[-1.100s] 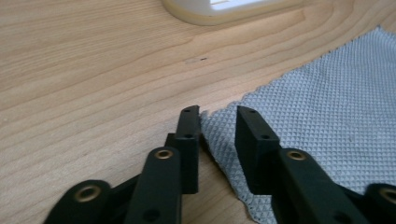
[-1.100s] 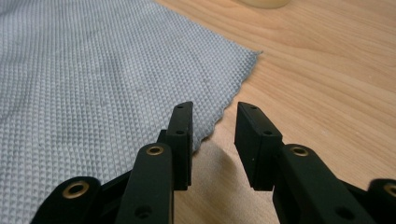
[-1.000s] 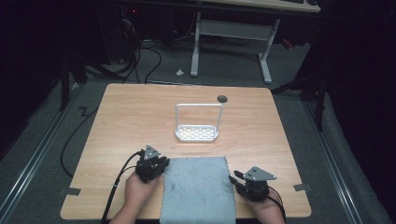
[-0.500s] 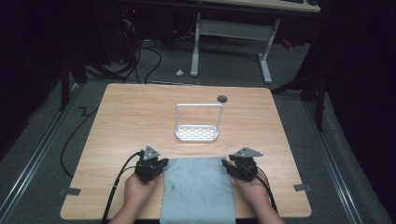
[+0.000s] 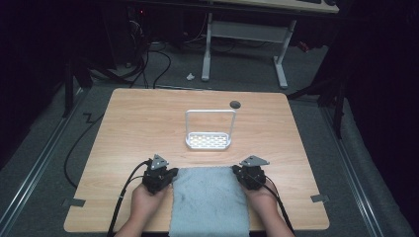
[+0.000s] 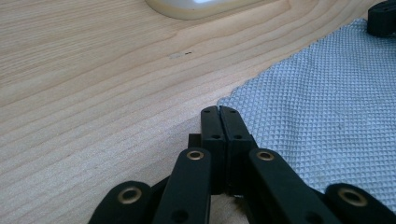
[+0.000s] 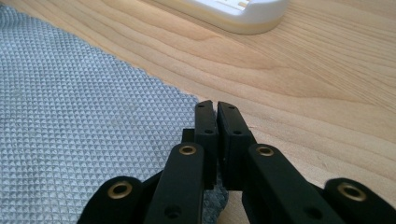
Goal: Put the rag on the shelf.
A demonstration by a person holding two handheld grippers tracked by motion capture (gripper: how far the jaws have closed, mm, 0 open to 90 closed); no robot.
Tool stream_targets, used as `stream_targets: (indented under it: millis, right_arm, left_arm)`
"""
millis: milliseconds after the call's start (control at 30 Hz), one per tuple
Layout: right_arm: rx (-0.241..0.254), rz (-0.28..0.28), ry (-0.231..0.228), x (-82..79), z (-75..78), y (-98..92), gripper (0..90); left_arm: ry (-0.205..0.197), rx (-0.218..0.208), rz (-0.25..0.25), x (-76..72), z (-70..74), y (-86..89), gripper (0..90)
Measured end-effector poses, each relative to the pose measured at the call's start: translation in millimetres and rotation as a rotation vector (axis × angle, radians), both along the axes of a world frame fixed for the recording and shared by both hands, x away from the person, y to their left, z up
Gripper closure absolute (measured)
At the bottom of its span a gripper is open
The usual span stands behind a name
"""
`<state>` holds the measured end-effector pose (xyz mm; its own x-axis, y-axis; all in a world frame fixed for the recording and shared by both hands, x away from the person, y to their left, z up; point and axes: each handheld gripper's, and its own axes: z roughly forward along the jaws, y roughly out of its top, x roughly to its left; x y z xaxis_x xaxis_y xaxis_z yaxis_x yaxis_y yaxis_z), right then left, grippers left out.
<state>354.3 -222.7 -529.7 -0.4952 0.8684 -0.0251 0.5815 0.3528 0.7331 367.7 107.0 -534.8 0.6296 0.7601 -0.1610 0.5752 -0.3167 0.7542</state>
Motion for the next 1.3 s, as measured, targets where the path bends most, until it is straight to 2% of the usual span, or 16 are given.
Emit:
stream_targets:
  millis: [133, 267, 400, 500, 700, 867, 1000, 1067, 1100, 1300]
  right_arm:
    - [0.002, 0.004, -0.015, -1.6, -0.4, -1.2, 89.2]
    - [0.034, 0.003, -0.057, -7.2, 5.7, -4.8, 89.2]
    - [0.063, 0.013, -0.102, -15.2, 12.6, -7.3, 89.1]
    - [0.077, 0.017, -0.139, -20.9, 18.0, -8.8, 89.1]
    - [0.121, 0.014, -0.213, -30.5, 31.7, -13.7, 89.1]
    - [0.164, 0.012, -0.265, -37.0, 43.1, -15.9, 89.1]
    - [0.186, 0.021, -0.296, -39.1, 51.8, -15.4, 89.1]
    - [0.176, 0.026, -0.323, -39.9, 57.8, -14.1, 89.2]
    - [0.191, 0.03, -0.328, -40.1, 60.9, -13.5, 89.1]
    - [0.223, 0.032, -0.386, -41.0, 80.7, -12.7, 89.1]
  left_arm:
    - [-0.021, 0.005, -0.002, -1.2, 1.0, 0.4, 89.6]
    - [-0.056, -0.003, -0.01, -5.9, 3.1, 0.6, 89.6]
    - [-0.095, -0.049, 0.004, -11.0, 7.4, 3.7, 89.6]
    - [-0.145, -0.061, 0.006, -17.1, 13.6, 3.4, 89.6]
    - [-0.212, -0.107, 0.009, -26.0, 29.0, 4.3, 89.6]
    - [-0.29, -0.143, 0.005, -33.7, 44.8, 5.8, 89.6]
    - [-0.314, -0.171, 0.016, -35.3, 56.9, 9.9, 89.5]
    - [-0.328, -0.188, 0.021, -35.9, 62.7, 11.5, 89.6]
    - [-0.328, -0.197, 0.021, -36.0, 65.4, 11.8, 89.6]
    - [-0.354, -0.216, 0.025, -32.4, 84.0, 11.4, 89.6]
